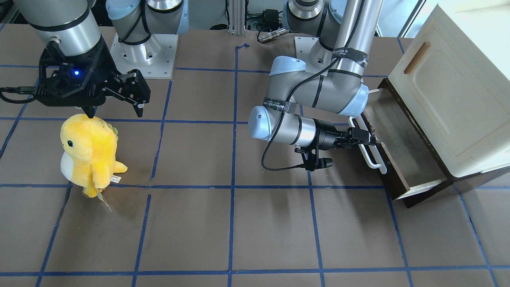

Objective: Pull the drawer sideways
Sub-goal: 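Open the left gripper and lift it away from the handle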

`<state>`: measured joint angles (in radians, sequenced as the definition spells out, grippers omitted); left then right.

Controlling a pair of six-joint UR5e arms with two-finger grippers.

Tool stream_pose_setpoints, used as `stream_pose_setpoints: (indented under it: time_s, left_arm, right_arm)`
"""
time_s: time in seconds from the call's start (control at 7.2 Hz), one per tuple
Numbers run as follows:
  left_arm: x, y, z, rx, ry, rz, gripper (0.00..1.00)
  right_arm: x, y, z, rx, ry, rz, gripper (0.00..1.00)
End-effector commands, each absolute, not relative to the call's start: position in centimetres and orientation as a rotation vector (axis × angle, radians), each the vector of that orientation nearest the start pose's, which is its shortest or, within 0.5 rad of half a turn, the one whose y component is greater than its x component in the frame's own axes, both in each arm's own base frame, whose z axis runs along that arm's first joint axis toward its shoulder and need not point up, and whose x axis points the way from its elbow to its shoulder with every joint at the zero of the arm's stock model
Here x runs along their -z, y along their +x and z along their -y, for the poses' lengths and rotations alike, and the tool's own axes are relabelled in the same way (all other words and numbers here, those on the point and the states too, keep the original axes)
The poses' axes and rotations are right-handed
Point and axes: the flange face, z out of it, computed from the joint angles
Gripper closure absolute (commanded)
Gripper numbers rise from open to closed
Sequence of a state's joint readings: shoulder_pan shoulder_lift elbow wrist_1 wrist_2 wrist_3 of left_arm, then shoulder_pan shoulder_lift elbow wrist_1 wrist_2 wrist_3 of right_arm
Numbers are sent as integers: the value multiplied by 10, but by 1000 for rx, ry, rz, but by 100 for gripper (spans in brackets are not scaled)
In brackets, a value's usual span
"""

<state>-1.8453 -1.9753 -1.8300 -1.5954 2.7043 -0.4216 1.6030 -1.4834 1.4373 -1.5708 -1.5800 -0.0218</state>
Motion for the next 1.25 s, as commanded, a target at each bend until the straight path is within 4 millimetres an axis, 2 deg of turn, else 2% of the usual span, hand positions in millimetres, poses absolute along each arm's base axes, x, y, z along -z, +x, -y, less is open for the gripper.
stream_pose_setpoints:
  time_s: [0.0,0.28,0.42,0.69,0.83,1.11]
  left_arm:
    - [-239,-191,501,-211,241,-1977,0]
    - [-292,-204,506,-224,240,-2169,0]
    - [-321,-210,502,-207,224,-2280,0]
    - [-400,-216,495,-131,231,-2521,0]
    - [-425,-207,484,-96,209,-2573,0]
    - [-456,-186,474,-81,69,-2845,0]
  right_arm:
    - [-509,149,529,73,-84,-3149,0]
    - [-509,149,529,73,-84,-3149,0]
    - [-509,149,529,73,-84,-3149,0]
    - [-509,149,529,73,-84,-3149,0]
    - [-509,149,529,73,-84,-3149,0]
    - [-509,149,529,73,-84,-3149,0]
